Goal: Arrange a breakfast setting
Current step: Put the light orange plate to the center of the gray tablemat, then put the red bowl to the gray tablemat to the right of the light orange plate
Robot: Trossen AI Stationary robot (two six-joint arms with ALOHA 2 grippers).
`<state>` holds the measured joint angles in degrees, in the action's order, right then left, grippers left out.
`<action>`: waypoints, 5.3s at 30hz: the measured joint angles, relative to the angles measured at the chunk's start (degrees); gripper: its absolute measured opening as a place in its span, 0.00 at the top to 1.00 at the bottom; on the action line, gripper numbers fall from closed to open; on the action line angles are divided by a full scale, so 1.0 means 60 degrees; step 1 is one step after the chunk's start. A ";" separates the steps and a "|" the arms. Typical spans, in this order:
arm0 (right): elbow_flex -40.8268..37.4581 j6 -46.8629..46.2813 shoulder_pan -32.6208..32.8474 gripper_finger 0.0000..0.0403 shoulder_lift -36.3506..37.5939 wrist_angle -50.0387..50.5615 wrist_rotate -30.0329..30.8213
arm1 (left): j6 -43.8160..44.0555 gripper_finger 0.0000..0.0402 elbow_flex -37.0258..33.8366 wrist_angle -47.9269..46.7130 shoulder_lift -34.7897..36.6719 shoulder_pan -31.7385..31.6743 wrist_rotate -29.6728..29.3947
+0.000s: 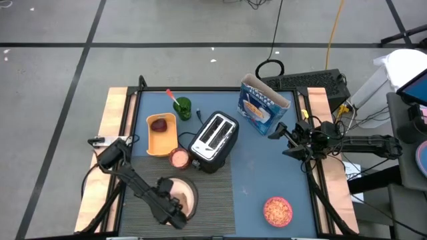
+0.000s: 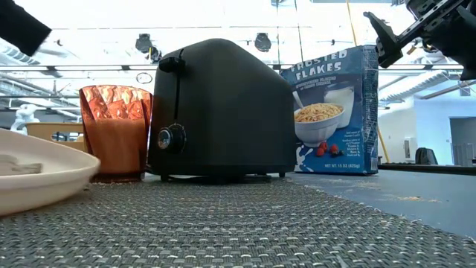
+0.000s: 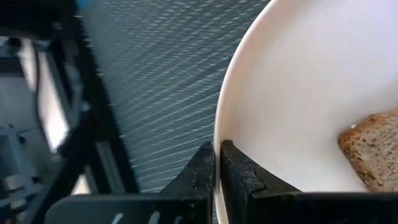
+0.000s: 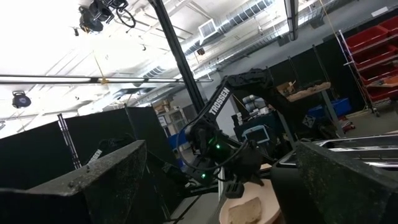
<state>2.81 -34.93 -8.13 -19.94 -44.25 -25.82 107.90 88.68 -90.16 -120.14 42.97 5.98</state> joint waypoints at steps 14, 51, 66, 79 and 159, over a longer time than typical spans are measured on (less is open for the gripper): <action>0.0000 0.0003 -0.0002 0.01 0.0000 -0.0003 0.0000 | 0.0348 0.94 -0.0008 0.0011 -0.0004 0.1132 0.0057; -0.0002 0.0471 0.0001 0.01 0.0000 -0.0007 0.0024 | 0.1879 0.66 -0.1031 0.0288 -0.0018 0.0950 0.1588; 0.0000 -0.0022 0.0000 0.01 0.0000 -0.0008 -0.0495 | 0.1107 0.55 0.0003 0.0019 0.0001 0.1178 0.1852; 0.1013 -0.0147 0.0684 0.01 -0.0104 0.0386 -0.0732 | 0.1111 0.55 0.1930 0.0780 0.0040 0.1431 -0.1102; 0.3818 -0.0817 0.8683 0.10 -0.7133 0.8703 0.4044 | 0.1858 0.55 0.2014 0.4512 0.0044 0.1560 -0.2796</action>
<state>25.71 -39.83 43.97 -62.74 7.97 -1.56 119.04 100.77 -63.09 -119.87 52.32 -10.79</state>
